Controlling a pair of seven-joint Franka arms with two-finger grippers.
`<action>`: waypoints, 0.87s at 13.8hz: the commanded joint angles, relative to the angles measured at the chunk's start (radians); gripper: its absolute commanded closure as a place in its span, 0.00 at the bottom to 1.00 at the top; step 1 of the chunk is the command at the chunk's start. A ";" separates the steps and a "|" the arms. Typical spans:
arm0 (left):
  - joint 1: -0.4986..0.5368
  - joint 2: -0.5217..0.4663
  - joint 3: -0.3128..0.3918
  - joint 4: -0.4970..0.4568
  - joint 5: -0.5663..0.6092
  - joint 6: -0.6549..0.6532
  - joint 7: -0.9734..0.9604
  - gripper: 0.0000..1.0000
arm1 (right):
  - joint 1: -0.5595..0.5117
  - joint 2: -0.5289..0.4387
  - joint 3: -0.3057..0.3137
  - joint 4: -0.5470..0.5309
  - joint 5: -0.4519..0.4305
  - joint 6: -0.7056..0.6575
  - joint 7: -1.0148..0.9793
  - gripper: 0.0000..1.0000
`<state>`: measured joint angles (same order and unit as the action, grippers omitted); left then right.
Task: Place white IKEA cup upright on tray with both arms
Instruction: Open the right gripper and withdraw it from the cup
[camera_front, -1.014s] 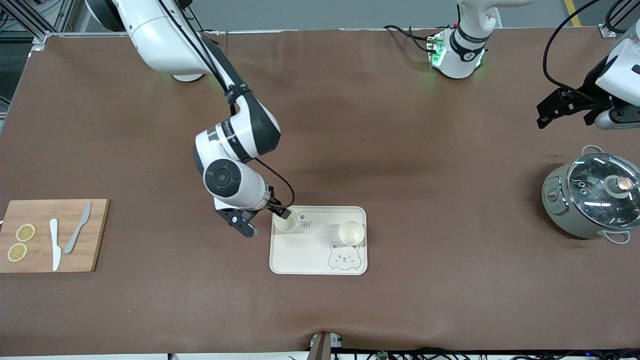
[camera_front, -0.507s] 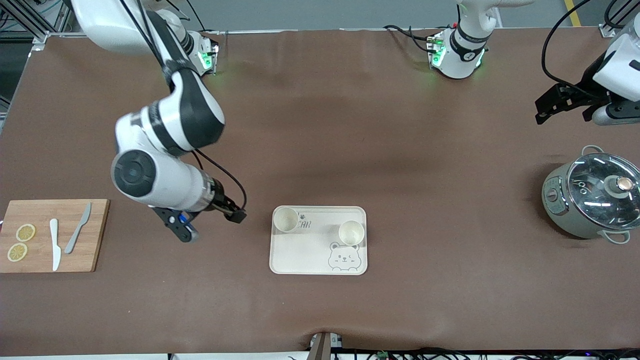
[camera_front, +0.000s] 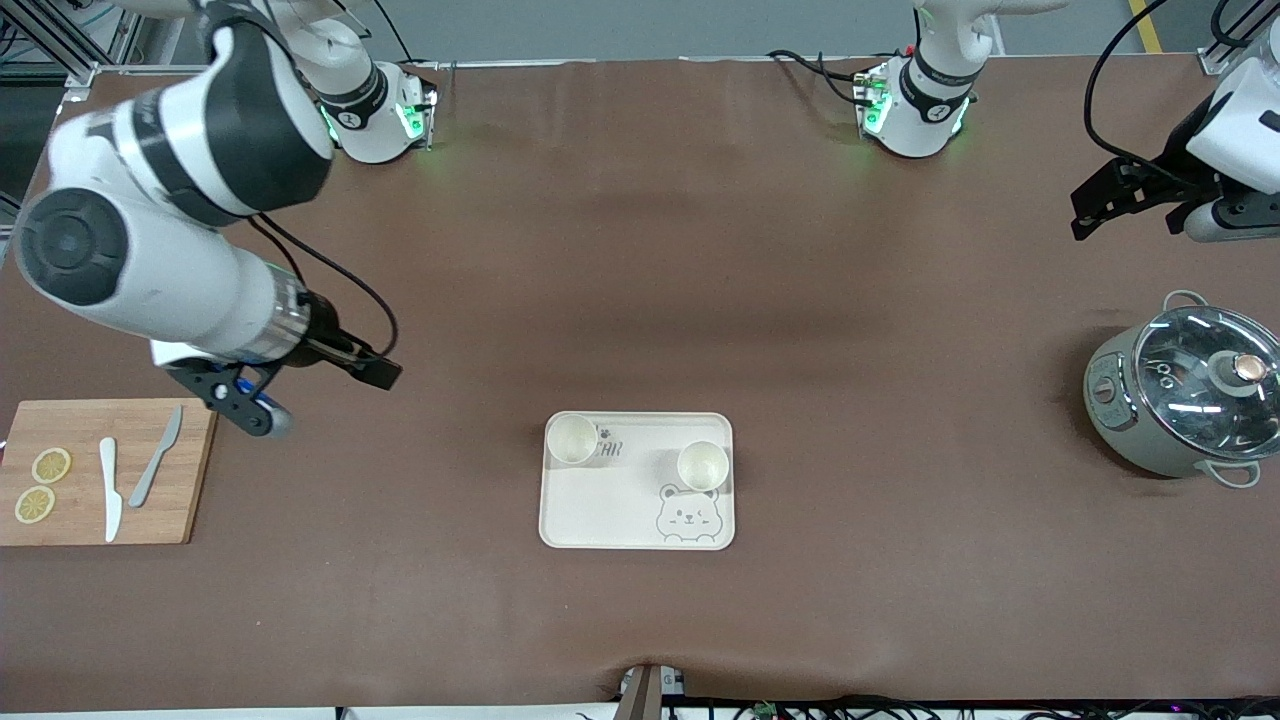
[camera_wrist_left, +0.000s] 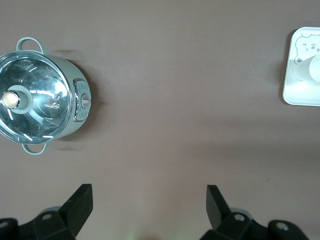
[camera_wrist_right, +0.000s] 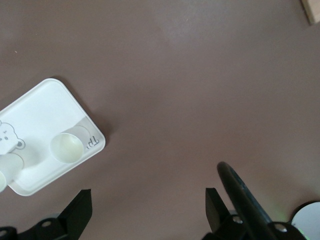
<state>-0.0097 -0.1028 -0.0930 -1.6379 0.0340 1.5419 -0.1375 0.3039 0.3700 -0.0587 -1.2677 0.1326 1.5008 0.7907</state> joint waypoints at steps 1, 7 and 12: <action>0.011 -0.032 -0.007 -0.025 -0.020 -0.005 0.007 0.00 | -0.086 -0.141 0.017 -0.151 -0.011 0.010 -0.172 0.00; 0.010 -0.037 -0.007 -0.026 -0.022 -0.006 0.004 0.00 | -0.294 -0.249 0.100 -0.216 -0.073 -0.048 -0.416 0.00; 0.008 -0.037 -0.007 -0.025 -0.022 -0.006 0.004 0.00 | -0.411 -0.316 0.126 -0.240 -0.074 -0.085 -0.658 0.00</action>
<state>-0.0098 -0.1060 -0.0941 -1.6388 0.0325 1.5399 -0.1376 -0.0706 0.1143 0.0372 -1.4590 0.0711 1.4204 0.1956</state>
